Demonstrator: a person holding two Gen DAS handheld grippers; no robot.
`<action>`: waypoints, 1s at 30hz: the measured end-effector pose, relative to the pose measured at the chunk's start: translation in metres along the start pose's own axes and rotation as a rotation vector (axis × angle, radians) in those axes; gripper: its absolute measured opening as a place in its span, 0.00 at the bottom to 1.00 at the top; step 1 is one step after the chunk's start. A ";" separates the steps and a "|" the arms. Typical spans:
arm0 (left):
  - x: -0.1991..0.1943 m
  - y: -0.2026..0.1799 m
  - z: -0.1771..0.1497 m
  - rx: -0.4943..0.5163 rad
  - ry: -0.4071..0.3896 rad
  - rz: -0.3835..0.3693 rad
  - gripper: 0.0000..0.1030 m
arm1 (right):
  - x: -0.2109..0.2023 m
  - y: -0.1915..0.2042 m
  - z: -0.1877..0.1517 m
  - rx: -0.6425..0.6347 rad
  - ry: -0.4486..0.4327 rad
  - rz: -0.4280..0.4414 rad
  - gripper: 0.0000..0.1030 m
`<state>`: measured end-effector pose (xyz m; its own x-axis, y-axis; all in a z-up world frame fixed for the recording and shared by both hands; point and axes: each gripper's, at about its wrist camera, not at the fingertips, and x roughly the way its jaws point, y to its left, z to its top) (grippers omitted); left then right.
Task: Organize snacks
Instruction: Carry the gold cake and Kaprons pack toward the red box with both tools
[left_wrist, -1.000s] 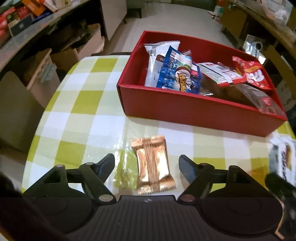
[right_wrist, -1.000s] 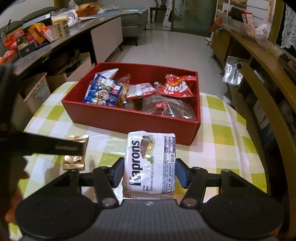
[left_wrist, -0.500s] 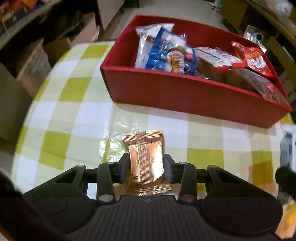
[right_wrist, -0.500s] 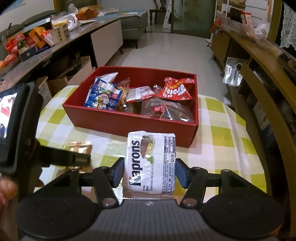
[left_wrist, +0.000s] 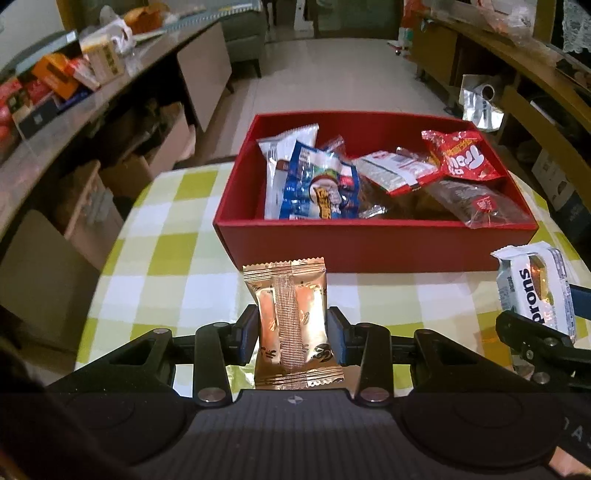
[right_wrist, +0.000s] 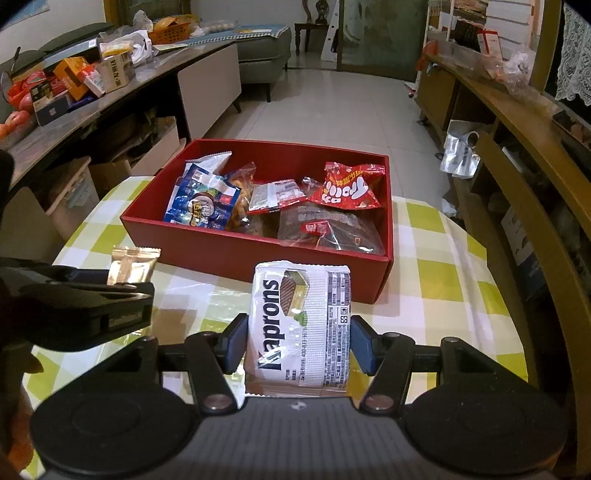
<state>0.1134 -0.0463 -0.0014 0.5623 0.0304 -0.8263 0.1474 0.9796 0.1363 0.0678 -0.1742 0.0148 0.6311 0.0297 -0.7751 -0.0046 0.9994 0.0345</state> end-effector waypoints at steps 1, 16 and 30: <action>-0.001 0.000 0.001 0.004 -0.008 0.005 0.46 | 0.000 -0.001 0.001 0.001 -0.002 -0.001 0.62; -0.013 -0.003 0.009 0.013 -0.072 0.021 0.46 | 0.002 -0.006 0.015 0.017 -0.029 -0.008 0.62; -0.006 0.009 0.047 -0.072 -0.105 0.001 0.46 | 0.024 -0.009 0.053 0.037 -0.063 0.003 0.62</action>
<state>0.1497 -0.0466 0.0299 0.6455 0.0143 -0.7636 0.0900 0.9914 0.0947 0.1246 -0.1837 0.0295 0.6785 0.0305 -0.7340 0.0210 0.9979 0.0608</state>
